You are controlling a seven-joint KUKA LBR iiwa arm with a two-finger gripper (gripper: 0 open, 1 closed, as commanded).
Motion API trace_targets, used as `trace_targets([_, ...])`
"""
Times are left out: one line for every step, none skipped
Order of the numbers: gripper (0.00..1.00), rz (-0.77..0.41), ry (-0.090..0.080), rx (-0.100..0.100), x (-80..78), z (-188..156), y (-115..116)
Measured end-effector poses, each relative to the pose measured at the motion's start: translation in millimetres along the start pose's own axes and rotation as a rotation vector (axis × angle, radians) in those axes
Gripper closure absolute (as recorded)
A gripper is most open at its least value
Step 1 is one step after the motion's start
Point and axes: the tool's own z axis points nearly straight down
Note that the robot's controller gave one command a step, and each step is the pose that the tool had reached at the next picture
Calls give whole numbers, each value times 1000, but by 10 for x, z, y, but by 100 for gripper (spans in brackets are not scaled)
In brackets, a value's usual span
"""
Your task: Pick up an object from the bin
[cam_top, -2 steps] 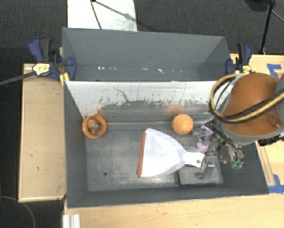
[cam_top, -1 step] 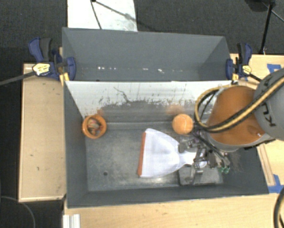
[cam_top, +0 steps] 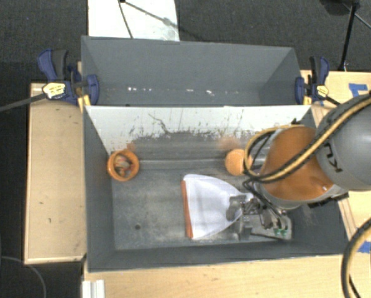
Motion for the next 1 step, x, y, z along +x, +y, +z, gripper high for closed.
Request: trace_targets([100,-1,0,0,0,0,0])
